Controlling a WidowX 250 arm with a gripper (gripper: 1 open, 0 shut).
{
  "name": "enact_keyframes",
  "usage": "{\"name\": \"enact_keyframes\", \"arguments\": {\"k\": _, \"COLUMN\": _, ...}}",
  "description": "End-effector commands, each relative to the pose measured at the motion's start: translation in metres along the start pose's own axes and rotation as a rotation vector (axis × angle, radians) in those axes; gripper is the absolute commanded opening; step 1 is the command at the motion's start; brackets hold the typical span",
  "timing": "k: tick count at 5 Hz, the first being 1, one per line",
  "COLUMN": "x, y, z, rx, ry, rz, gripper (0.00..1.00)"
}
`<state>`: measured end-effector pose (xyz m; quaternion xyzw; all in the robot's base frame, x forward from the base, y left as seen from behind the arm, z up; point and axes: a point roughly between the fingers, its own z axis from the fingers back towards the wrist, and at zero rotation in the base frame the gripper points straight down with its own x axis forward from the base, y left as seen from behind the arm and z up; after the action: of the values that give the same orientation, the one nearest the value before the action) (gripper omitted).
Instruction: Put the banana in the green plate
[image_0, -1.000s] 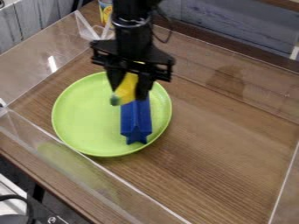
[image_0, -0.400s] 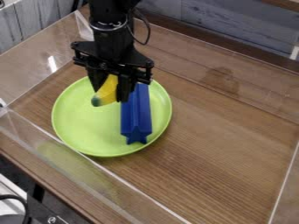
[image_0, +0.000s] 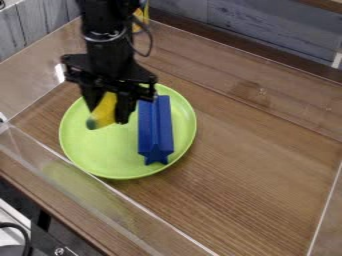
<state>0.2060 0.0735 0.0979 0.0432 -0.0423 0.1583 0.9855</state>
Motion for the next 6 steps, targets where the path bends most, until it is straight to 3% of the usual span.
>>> {"name": "enact_keyframes", "arguments": {"k": 1, "x": -0.003, "y": 0.011, "z": 0.003, "rx": 0.022, "ry": -0.027, "rz": 0.037, "gripper": 0.0}}
{"name": "enact_keyframes", "arguments": {"k": 2, "x": -0.003, "y": 0.015, "z": -0.016, "rx": 0.033, "ry": -0.025, "rz": -0.02, "gripper": 1.0}}
{"name": "enact_keyframes", "arguments": {"k": 3, "x": -0.004, "y": 0.015, "z": -0.029, "rx": 0.034, "ry": -0.027, "rz": -0.075, "gripper": 1.0}}
{"name": "enact_keyframes", "arguments": {"k": 5, "x": 0.003, "y": -0.003, "z": -0.037, "rx": 0.035, "ry": -0.018, "rz": 0.019, "gripper": 1.0}}
{"name": "enact_keyframes", "arguments": {"k": 6, "x": 0.012, "y": -0.009, "z": -0.036, "rx": 0.024, "ry": -0.022, "rz": -0.021, "gripper": 1.0}}
